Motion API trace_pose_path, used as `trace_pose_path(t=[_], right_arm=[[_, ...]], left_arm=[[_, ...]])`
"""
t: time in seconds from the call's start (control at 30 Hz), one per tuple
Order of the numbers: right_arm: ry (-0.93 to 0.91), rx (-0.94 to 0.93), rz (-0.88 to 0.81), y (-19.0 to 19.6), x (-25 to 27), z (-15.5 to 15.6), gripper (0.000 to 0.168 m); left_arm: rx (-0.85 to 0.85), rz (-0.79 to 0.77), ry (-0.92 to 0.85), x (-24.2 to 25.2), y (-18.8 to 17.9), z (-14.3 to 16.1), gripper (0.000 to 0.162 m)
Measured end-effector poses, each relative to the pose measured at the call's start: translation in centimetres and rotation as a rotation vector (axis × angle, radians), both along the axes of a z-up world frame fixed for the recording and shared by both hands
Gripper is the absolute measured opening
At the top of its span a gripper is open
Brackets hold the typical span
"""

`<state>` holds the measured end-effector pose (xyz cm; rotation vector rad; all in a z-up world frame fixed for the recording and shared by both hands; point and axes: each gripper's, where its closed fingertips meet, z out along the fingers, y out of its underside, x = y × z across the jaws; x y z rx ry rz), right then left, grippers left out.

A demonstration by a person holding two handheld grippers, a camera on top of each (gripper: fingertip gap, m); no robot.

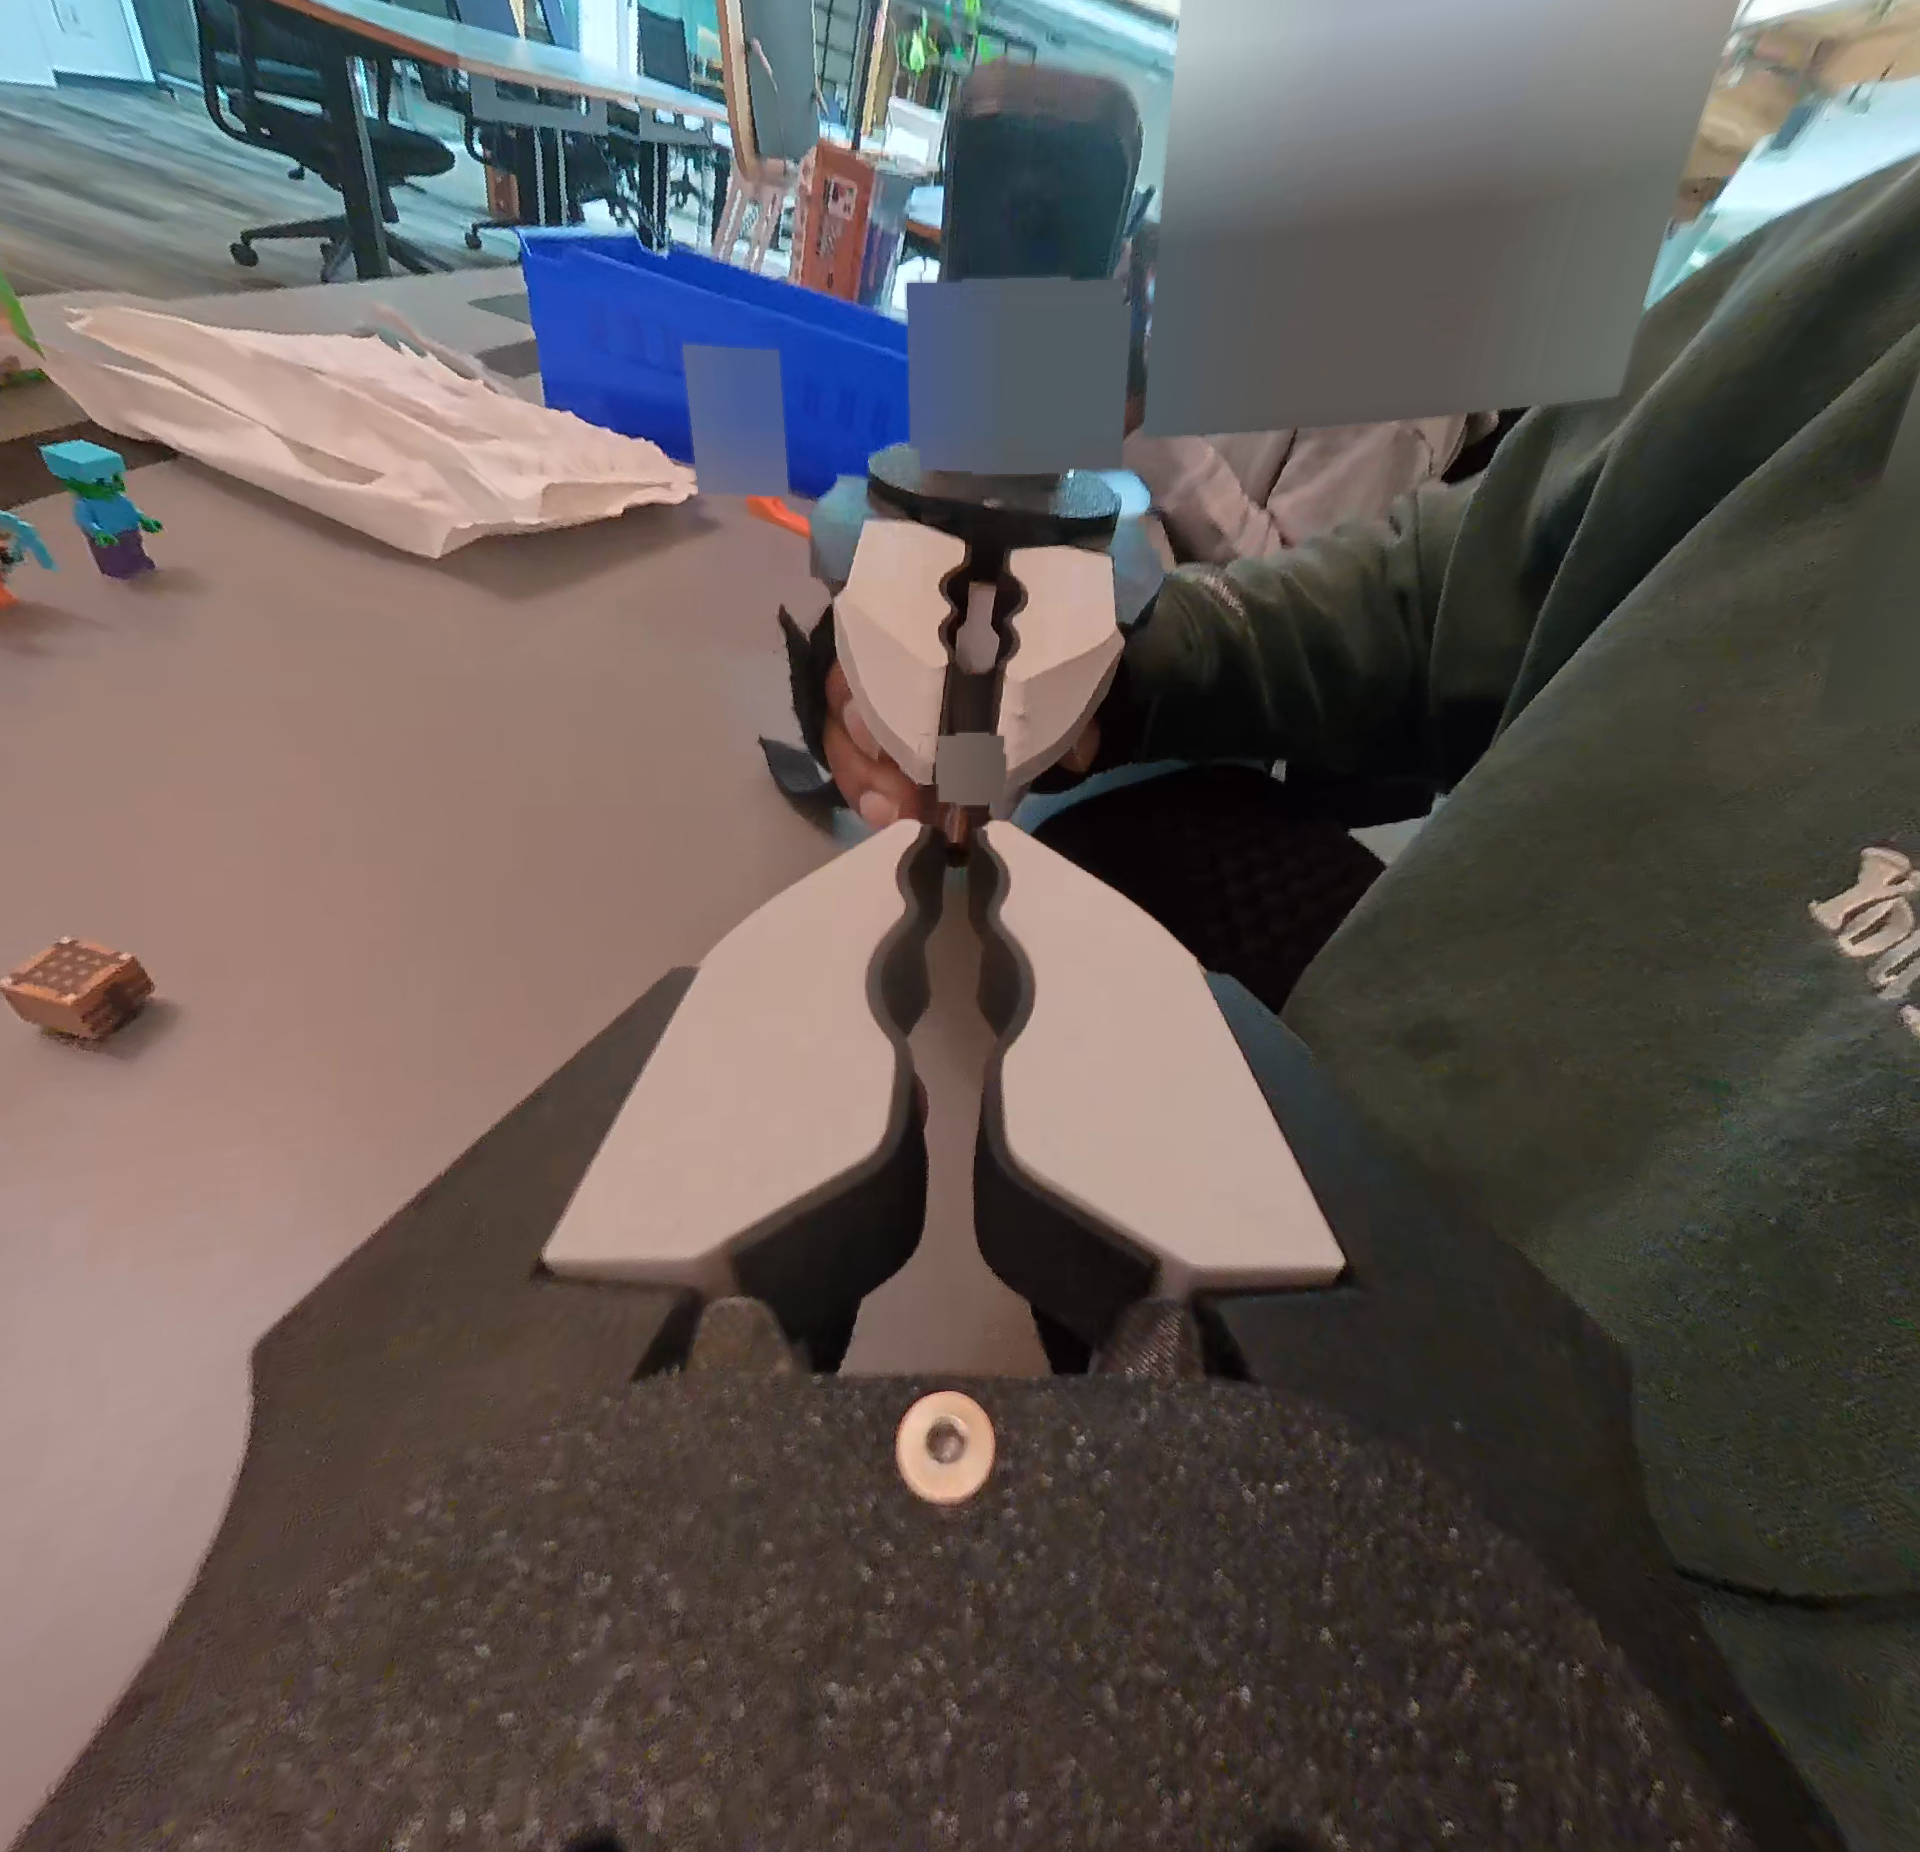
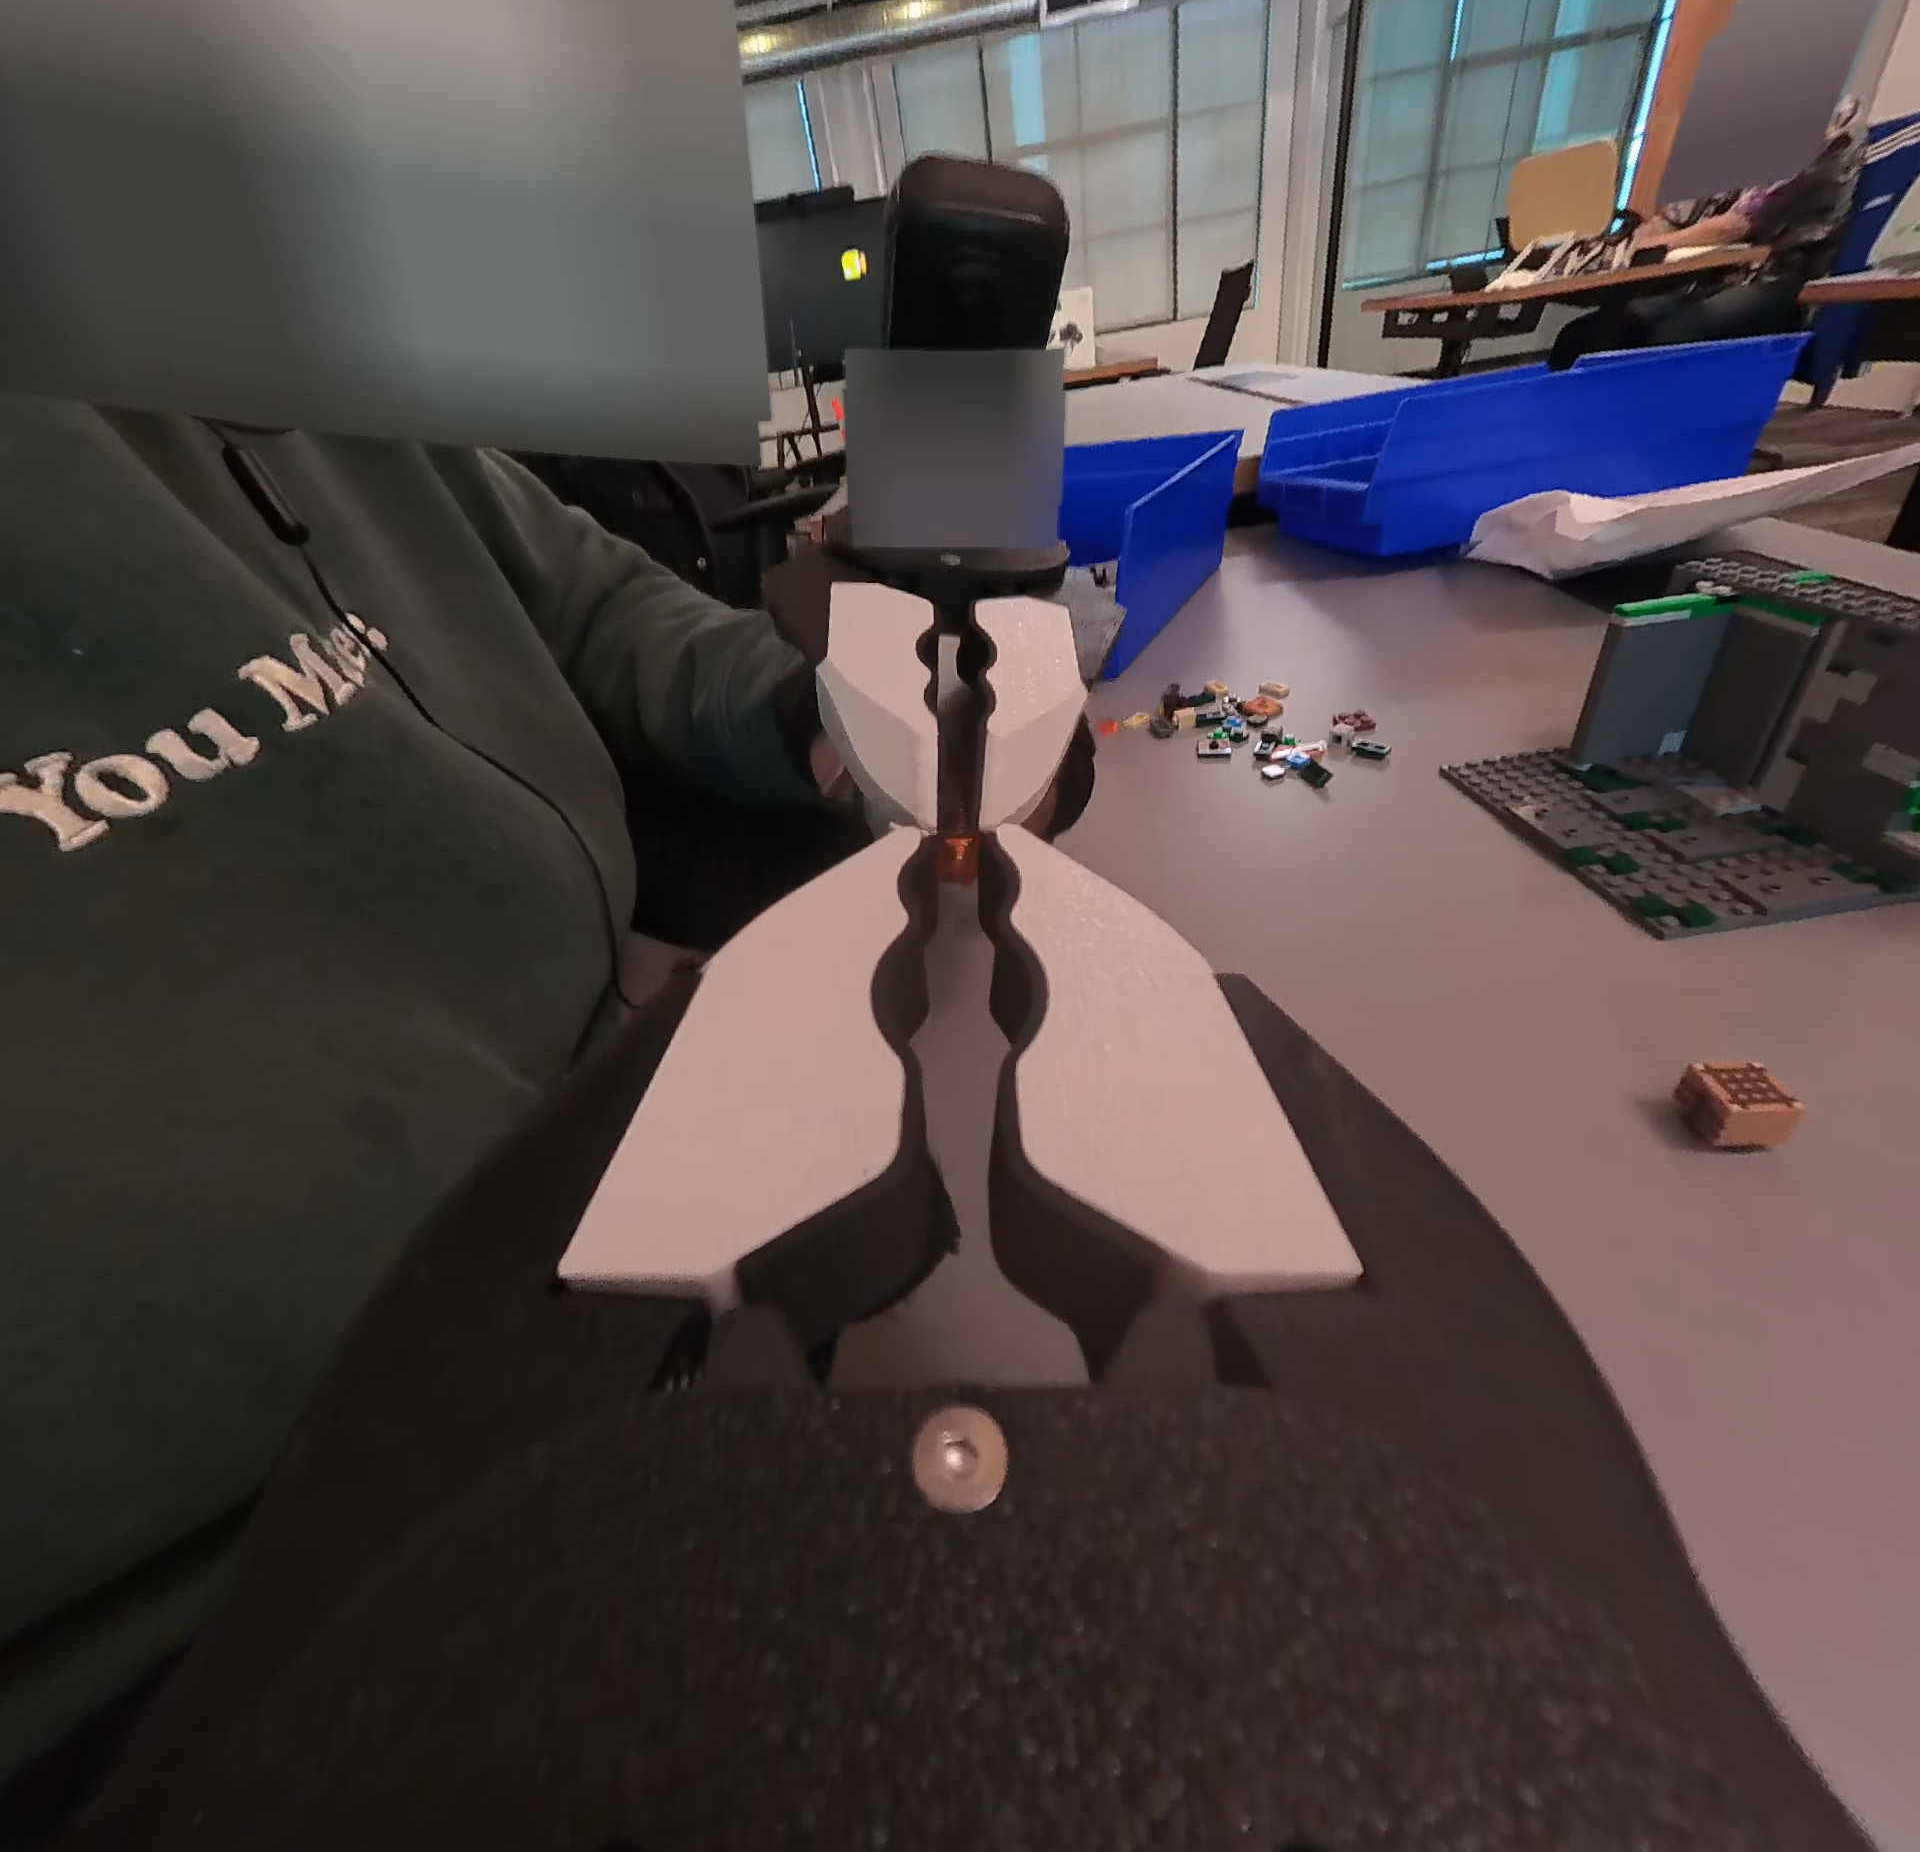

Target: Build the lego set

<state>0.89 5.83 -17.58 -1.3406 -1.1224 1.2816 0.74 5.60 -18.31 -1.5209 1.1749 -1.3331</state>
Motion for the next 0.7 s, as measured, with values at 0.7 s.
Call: trace_pose_path(t=[0.7], right_arm=[[0.159, -0.004, -0.029, -0.1, -0.9, 3.2, 0.007]], left_arm=[[0.027, 0.029, -0.101, 1.1, -0.5, 1.8, 0.006]])
